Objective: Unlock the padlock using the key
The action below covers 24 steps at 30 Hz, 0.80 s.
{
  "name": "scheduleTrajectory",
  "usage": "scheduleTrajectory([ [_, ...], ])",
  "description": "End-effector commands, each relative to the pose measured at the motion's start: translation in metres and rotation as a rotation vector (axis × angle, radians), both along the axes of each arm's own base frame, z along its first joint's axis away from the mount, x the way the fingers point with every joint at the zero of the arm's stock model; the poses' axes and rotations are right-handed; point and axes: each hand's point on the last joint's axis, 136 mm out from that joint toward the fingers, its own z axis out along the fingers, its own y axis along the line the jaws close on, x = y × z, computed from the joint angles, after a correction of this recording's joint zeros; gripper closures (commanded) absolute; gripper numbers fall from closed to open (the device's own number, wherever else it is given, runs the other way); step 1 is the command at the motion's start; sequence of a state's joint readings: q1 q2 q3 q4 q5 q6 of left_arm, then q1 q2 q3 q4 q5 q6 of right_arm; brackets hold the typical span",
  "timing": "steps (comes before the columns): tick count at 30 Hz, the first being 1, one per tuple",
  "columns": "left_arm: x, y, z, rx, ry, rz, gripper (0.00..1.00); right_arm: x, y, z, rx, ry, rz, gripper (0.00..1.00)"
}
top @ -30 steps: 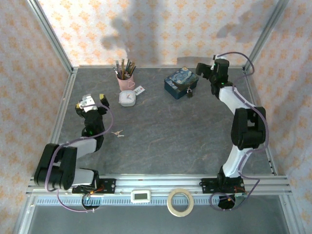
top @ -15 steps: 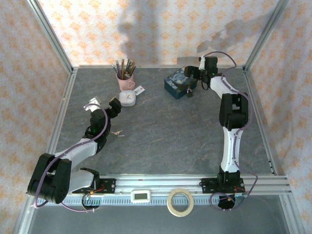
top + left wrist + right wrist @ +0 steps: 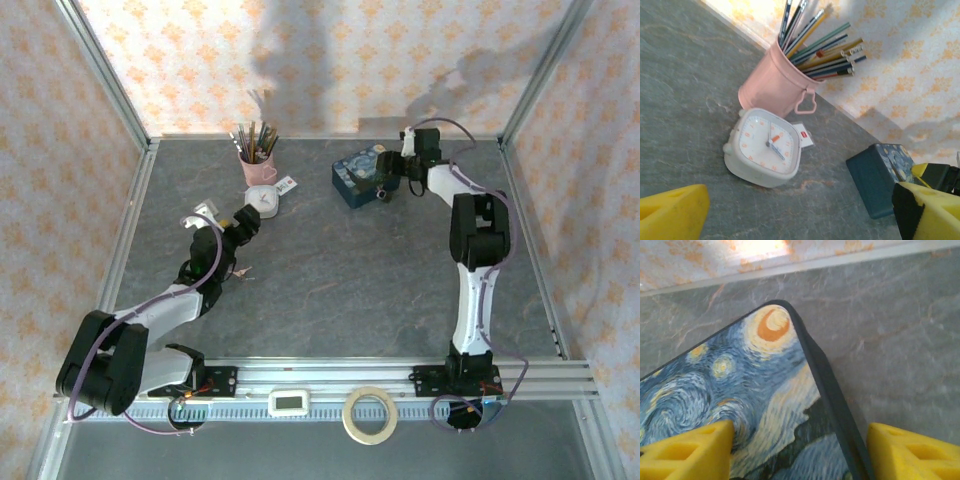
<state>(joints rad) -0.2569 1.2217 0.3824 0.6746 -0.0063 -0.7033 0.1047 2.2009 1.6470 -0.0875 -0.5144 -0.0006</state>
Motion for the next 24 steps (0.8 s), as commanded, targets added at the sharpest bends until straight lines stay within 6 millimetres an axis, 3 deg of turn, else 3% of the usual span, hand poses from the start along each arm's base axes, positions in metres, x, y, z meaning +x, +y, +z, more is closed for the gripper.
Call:
scheduleTrajectory([
  [1, 0.004, -0.013, 0.009, -0.037, -0.035, -0.041, 0.07, -0.030, 0.003, 0.004, -0.006, 0.021, -0.029, 0.34],
  [6, 0.005, -0.019, 0.004, -0.046, -0.026, -0.050, 0.07, -0.077, 0.003, -0.002, 0.040, 0.058, -0.093, 0.35],
  [10, 0.005, -0.019, 0.002, -0.057, -0.018, -0.041, 0.07, -0.115, 0.006, -0.020, 0.077, 0.116, -0.152, 0.36],
  [14, 0.005, -0.011, -0.003, -0.056, 0.019, 0.009, 0.06, -0.147, 0.008, -0.034, 0.226, 0.202, -0.262, 0.25],
  [18, 0.000, 0.008, -0.008, -0.021, 0.056, 0.105, 0.04, -0.164, 0.019, -0.023, 0.266, 0.187, -0.286, 0.16],
  [24, -0.011, 0.035, -0.024, 0.030, 0.146, 0.191, 0.01, -0.172, 0.017, 0.032, 0.221, 0.044, -0.270, 0.10],
])
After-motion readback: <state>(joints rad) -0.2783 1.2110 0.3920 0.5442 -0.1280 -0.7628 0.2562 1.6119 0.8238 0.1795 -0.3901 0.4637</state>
